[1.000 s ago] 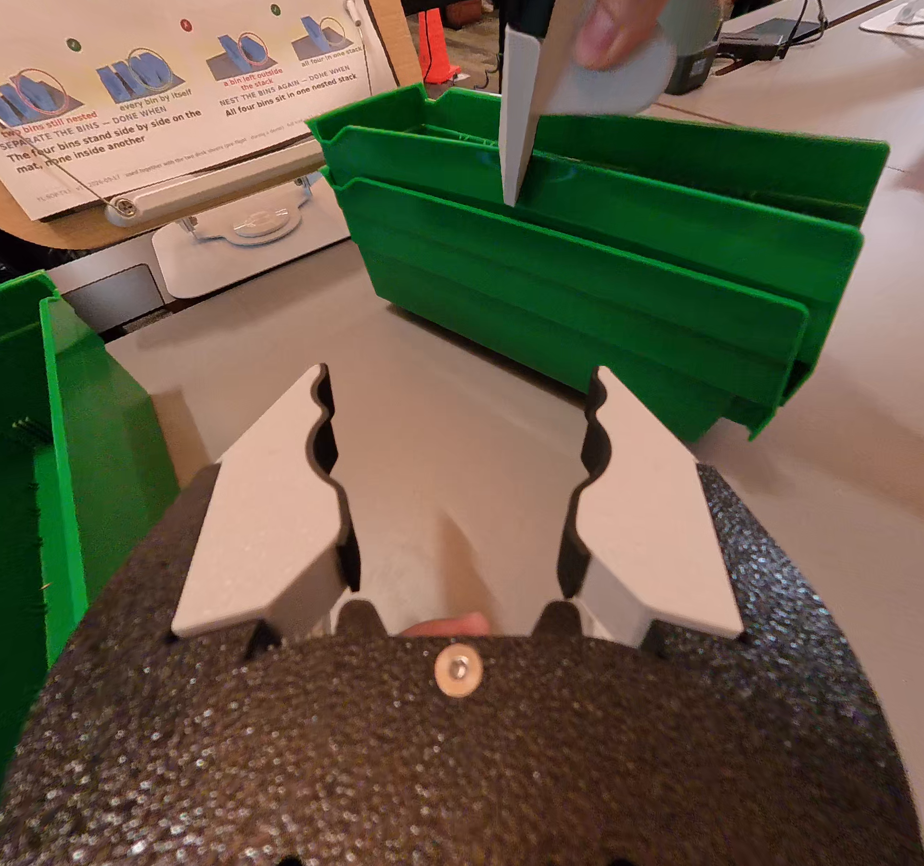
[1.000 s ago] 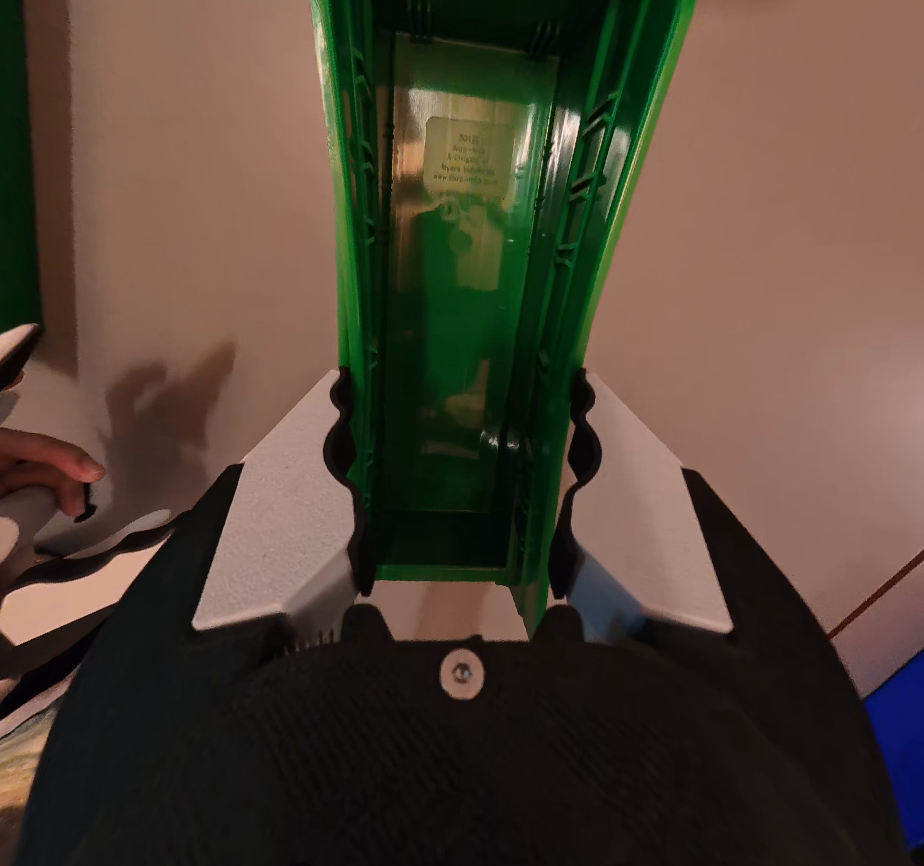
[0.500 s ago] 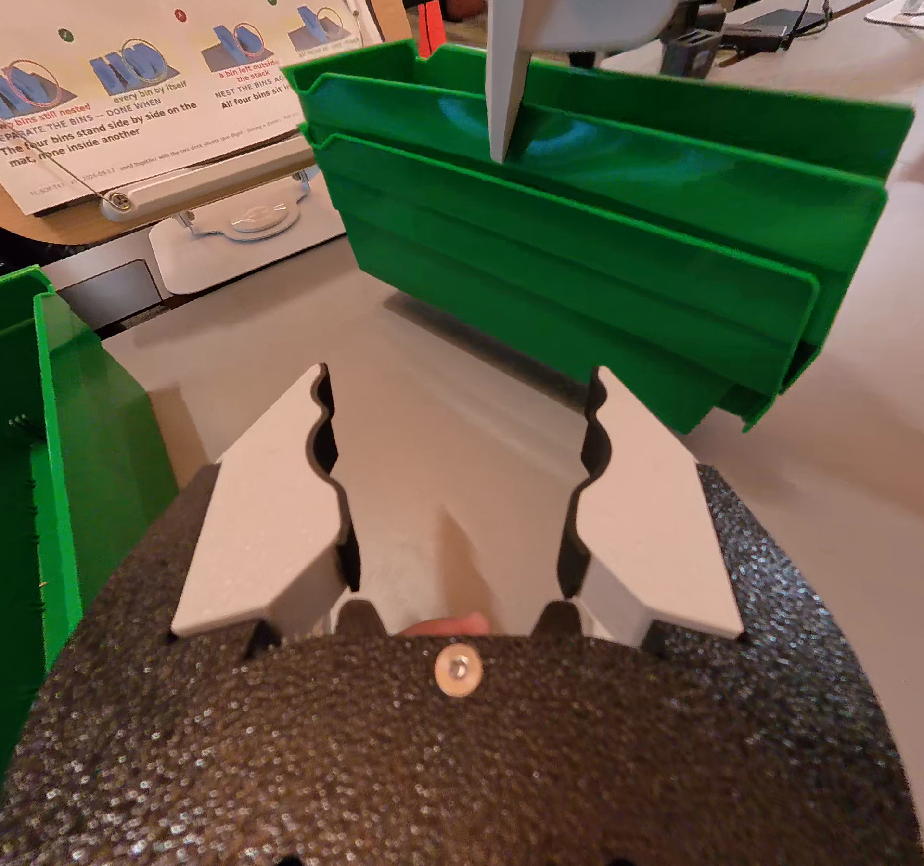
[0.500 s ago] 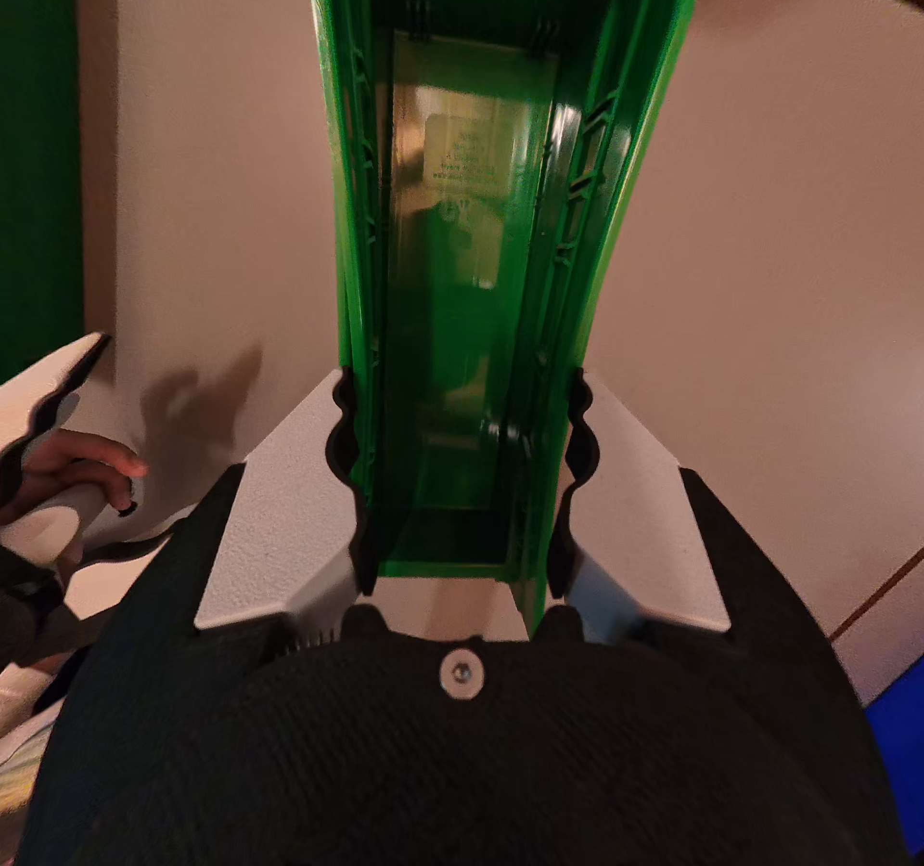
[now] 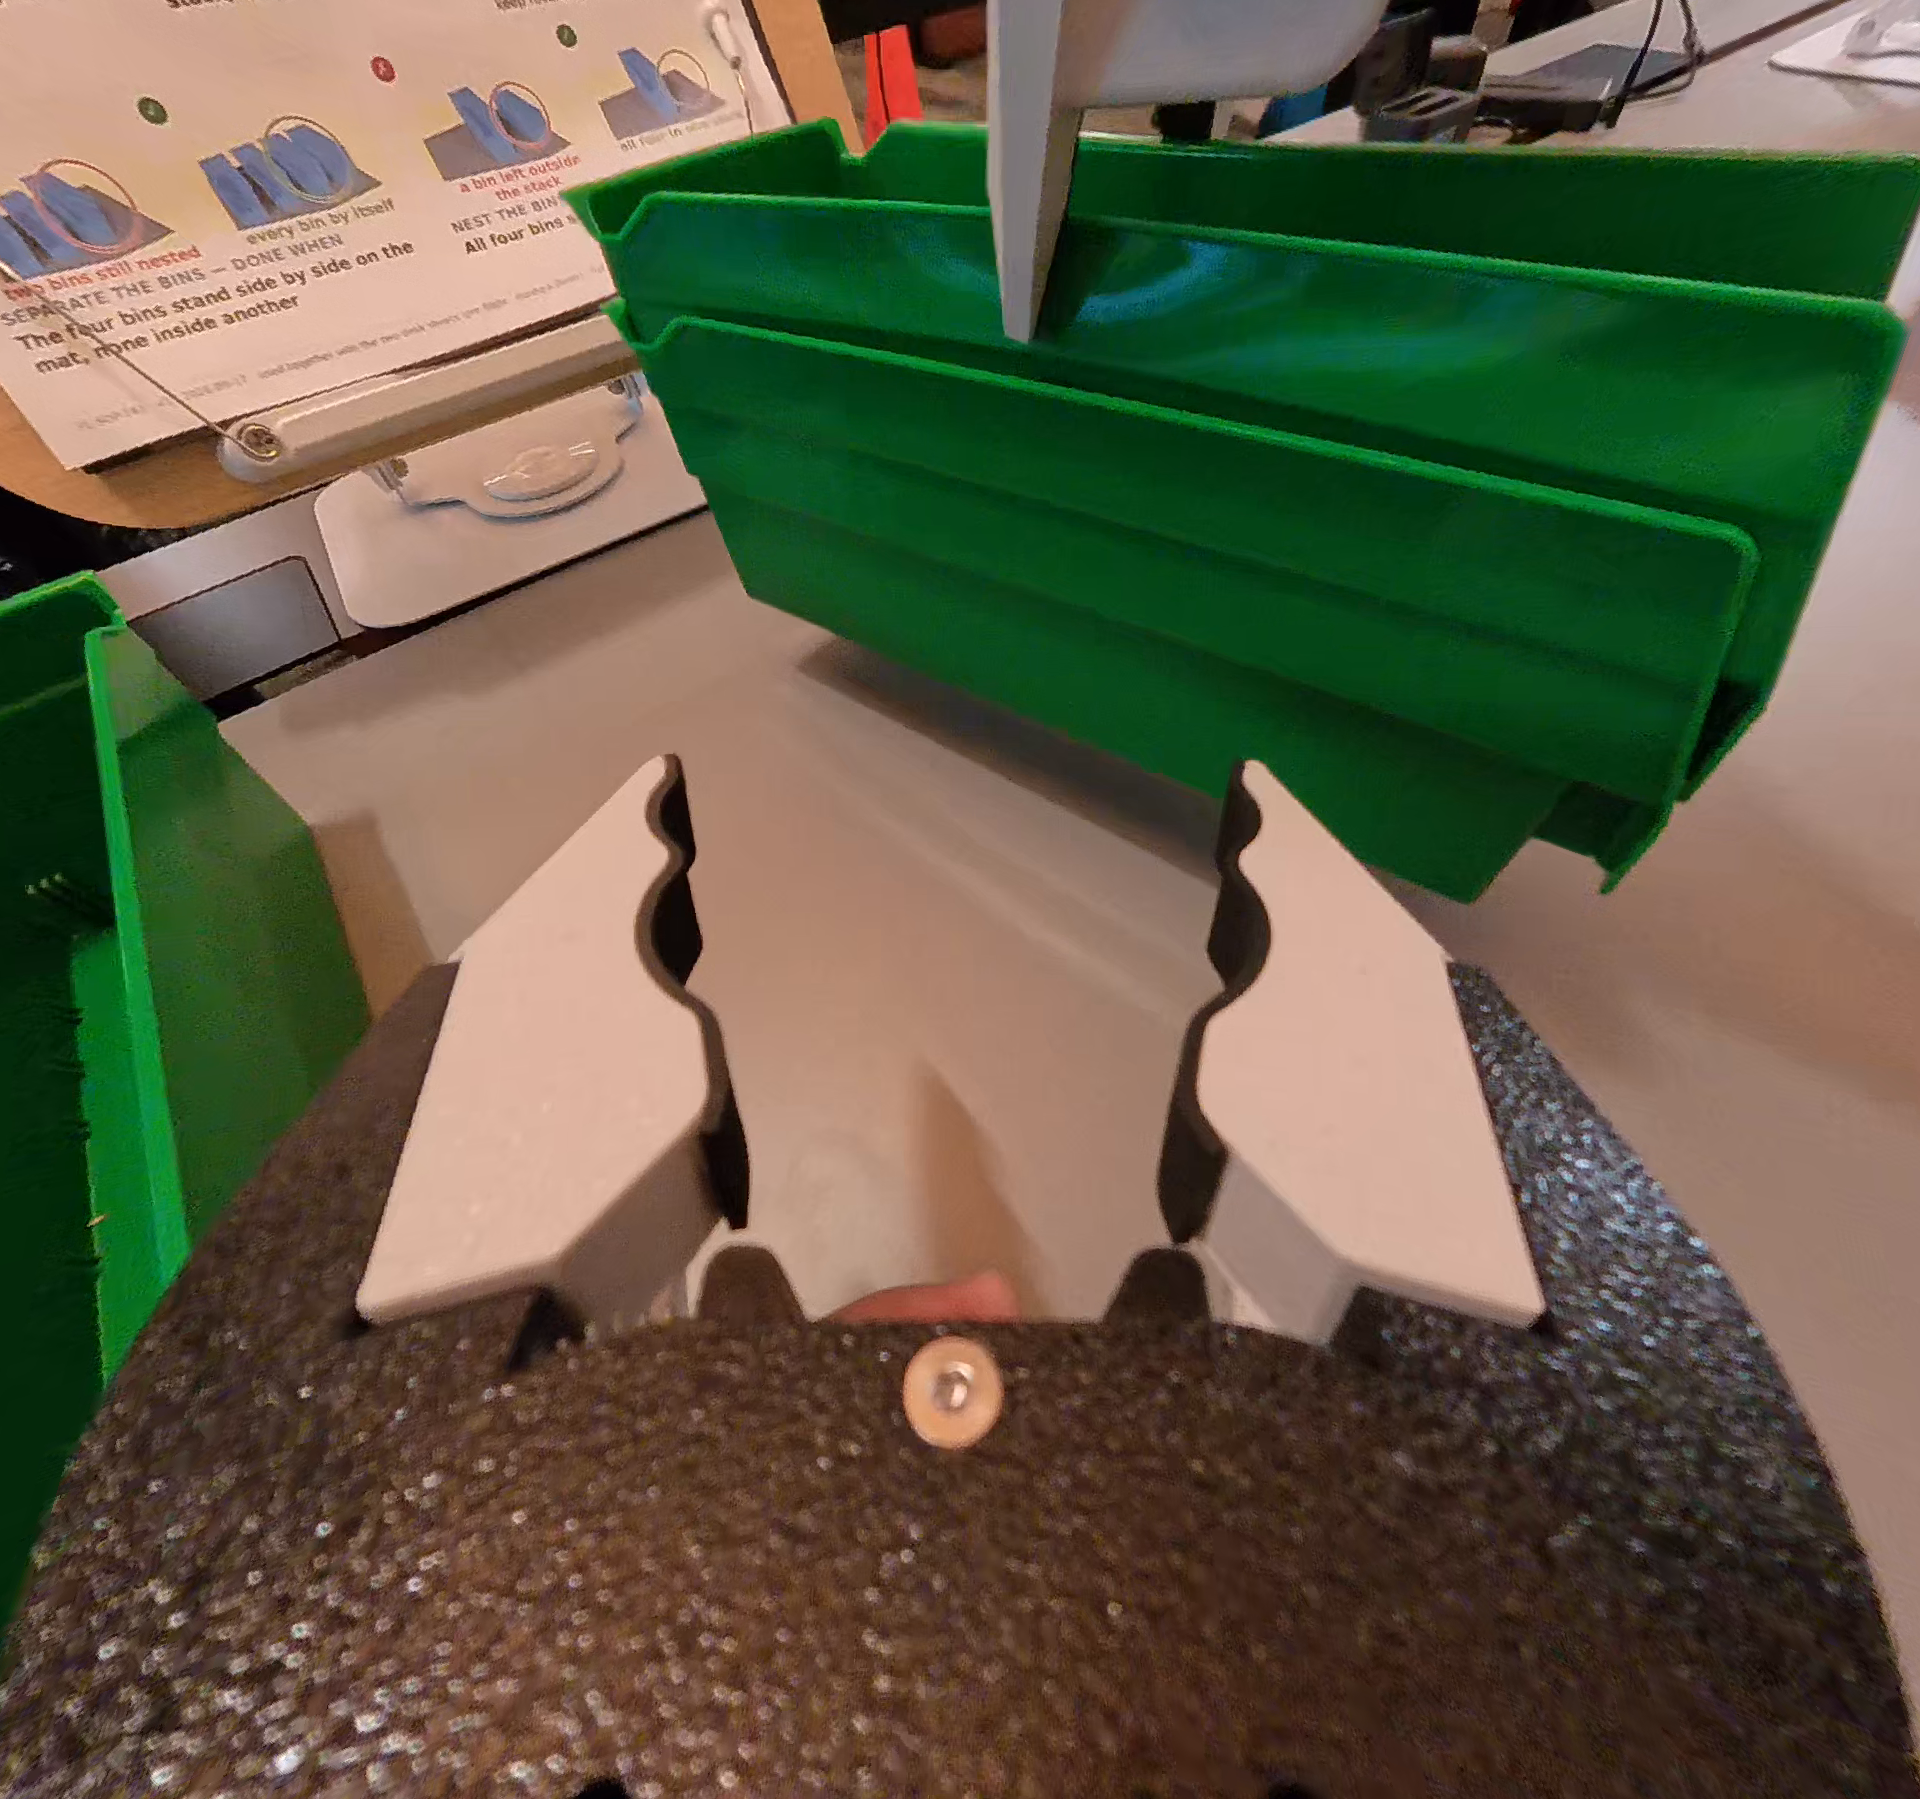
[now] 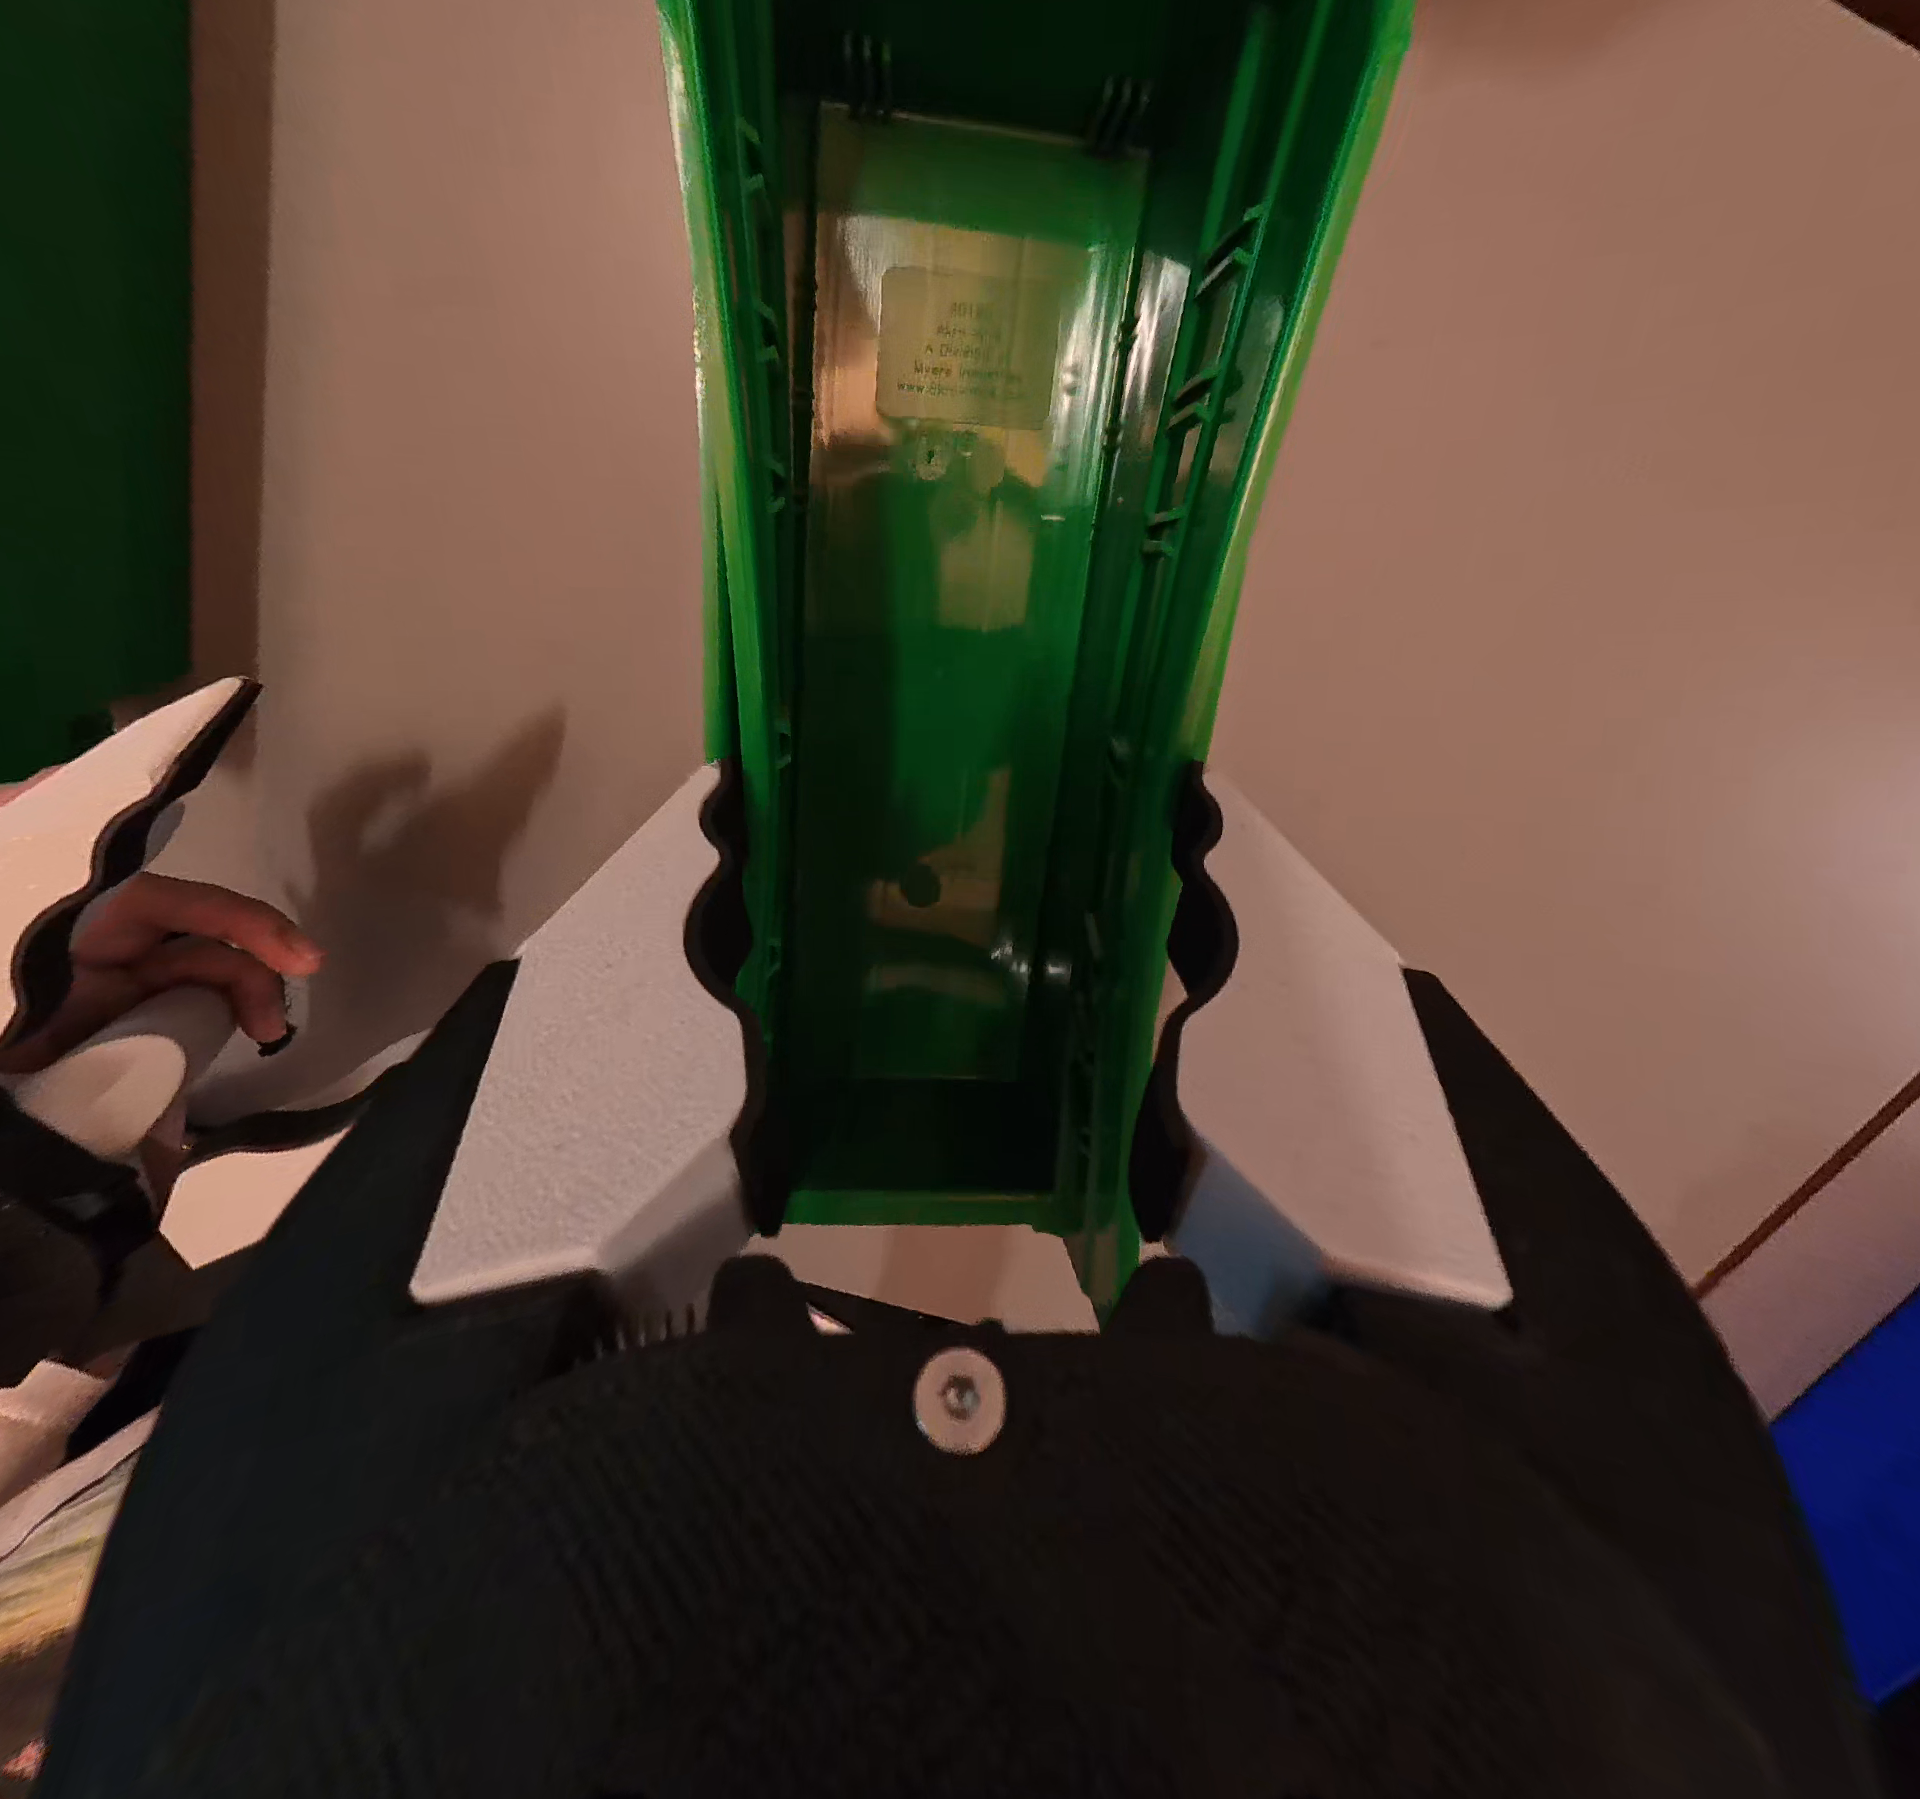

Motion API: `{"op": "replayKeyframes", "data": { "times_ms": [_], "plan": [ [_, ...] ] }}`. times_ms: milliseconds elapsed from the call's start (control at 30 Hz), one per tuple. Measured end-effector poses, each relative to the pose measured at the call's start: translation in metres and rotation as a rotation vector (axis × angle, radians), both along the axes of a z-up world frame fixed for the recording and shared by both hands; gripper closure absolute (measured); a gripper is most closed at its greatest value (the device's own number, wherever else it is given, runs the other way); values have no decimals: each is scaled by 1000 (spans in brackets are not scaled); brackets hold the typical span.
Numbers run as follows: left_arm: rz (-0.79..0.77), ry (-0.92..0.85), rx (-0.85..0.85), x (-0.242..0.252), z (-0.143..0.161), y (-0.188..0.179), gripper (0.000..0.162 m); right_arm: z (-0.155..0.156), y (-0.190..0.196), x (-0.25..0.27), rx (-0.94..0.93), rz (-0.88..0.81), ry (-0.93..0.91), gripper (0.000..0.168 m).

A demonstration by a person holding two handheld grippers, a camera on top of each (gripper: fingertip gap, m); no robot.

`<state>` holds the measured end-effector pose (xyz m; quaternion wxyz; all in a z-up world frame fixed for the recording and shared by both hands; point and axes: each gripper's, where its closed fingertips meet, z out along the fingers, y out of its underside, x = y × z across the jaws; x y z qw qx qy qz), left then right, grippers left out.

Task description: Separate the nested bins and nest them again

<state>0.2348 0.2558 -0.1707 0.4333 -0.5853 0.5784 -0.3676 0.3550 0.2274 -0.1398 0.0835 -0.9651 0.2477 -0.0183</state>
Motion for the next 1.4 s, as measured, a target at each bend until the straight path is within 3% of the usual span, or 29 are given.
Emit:
{"op": "replayKeyframes", "data": {
  "times_ms": [333,767,1300,1400],
  "plan": [
    [2,-13,-30,0,2,2,63,18,-4,6,18,-19,-43,86],
    [-82,7,-65,12,-11,-34,64,-3,-11,4,-5,-38,-18,86],
    [-35,-4,-98,8,-8,-12,64,4,-11,3,19,-31,41,88],
    [-36,1,-98,8,-9,-12,64,10,2,4,109,-64,33,90]
  ]
}}
